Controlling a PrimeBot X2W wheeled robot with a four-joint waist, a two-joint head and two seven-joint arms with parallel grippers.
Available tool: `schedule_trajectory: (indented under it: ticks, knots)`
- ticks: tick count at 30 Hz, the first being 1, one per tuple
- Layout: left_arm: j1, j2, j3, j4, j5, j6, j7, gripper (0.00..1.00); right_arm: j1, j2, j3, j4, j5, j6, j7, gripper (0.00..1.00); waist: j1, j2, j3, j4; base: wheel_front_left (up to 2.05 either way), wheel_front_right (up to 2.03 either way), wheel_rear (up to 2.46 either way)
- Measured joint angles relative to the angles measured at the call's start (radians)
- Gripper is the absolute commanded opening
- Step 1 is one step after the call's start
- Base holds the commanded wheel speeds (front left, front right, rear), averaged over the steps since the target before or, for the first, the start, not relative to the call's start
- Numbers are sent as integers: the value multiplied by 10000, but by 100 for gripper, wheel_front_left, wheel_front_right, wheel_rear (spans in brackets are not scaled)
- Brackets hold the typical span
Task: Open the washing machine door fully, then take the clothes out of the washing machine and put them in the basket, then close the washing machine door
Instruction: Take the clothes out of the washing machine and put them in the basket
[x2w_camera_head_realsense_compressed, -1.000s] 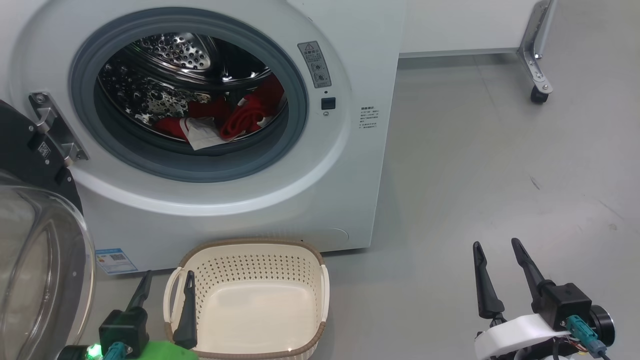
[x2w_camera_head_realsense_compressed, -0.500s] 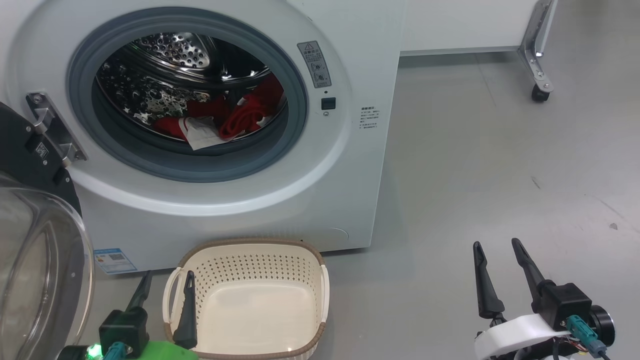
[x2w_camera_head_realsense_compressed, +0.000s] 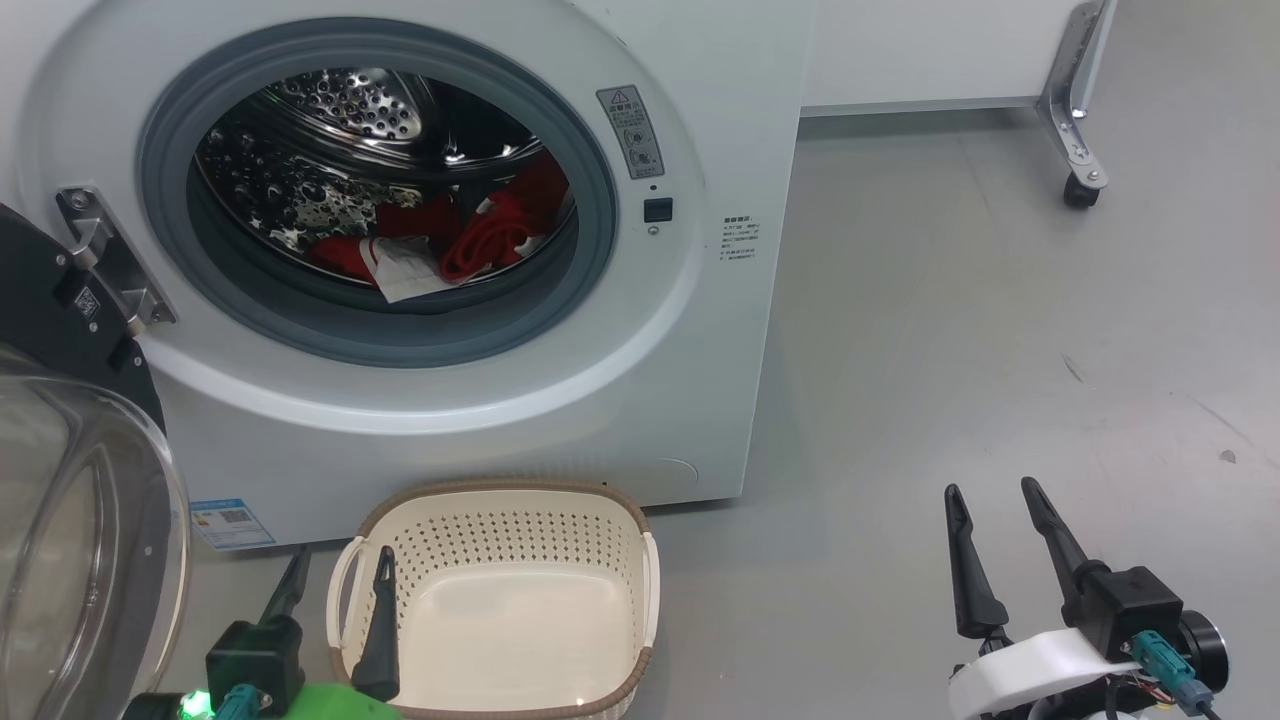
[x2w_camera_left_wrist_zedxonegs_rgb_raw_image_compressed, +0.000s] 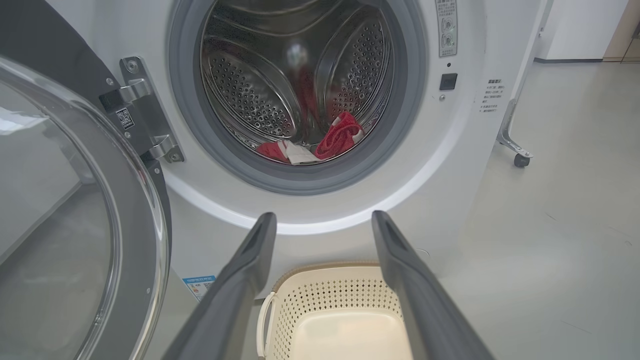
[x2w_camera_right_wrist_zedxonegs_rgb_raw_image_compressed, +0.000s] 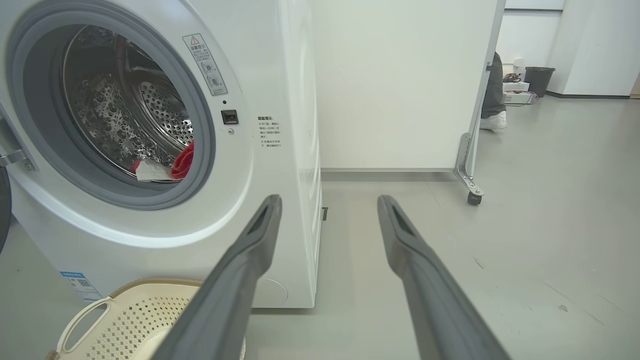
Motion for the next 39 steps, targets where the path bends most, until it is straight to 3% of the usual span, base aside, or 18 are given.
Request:
schedule_trajectory:
  ticks: [20, 32, 39]
  knots:
    - [-578, 2, -86, 729, -75, -82, 341, 100, -148, -65, 178, -221, -54, 161, 0, 100, 0, 0, 722, -314, 0, 0, 0]
    - [-2942, -6, 96, 1655, -341, -347, 978, 100, -885, -54, 259, -683, -67, 213, 2, 100, 0, 0, 2146, -879, 0, 0, 0]
    - [-4459, 430, 176, 2320, -569, -725, 1918, 100, -1368, 75, 412, -750, -38, 284, 2, 100, 0, 0, 3073, -1283, 0, 0, 0]
